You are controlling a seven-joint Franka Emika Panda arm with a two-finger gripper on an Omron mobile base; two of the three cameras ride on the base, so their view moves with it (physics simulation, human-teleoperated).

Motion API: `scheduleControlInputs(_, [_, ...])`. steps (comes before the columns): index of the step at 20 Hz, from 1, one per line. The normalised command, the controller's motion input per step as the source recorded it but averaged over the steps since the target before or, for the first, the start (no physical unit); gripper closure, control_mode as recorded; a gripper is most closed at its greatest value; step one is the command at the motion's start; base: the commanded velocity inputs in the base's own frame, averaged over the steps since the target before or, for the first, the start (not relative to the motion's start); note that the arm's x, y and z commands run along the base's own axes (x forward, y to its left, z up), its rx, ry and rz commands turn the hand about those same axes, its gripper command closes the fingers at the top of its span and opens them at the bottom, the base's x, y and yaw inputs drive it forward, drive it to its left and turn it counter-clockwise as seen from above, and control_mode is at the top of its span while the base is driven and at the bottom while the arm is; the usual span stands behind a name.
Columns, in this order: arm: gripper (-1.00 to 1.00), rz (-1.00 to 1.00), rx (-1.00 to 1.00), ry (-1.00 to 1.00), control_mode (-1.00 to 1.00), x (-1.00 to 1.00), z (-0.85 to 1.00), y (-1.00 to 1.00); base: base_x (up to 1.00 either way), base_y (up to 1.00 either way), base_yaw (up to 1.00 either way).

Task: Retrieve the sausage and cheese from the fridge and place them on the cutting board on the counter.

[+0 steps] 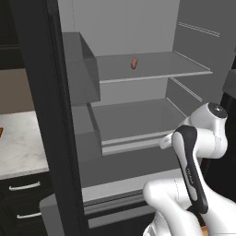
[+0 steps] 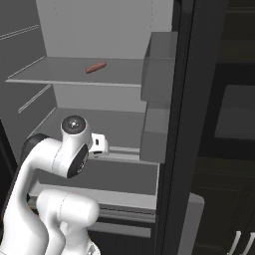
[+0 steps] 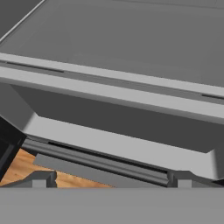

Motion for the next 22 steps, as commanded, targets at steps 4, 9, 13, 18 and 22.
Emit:
scheduleControlInputs(4, [-1.00,0.00,0.00,0.00,1.00,0.00,0.00,0.00,0.00,0.00,0.00])
scheduleControlInputs(9, [-1.00,0.00,0.00,0.00,1.00,0.00,0.00,0.00,0.00,0.00,0.00])
scheduleControlInputs(13, [-1.00,0.00,0.00,0.00,-1.00,0.00,0.00,0.00,0.00,0.00,0.00])
scheduleControlInputs(18, [-1.00,0.00,0.00,0.00,-1.00,0.00,0.00,0.00,0.00,0.00,0.00])
scheduleControlInputs(22, [-1.00,0.00,0.00,0.00,-1.00,0.00,0.00,0.00,0.00,0.00,0.00])
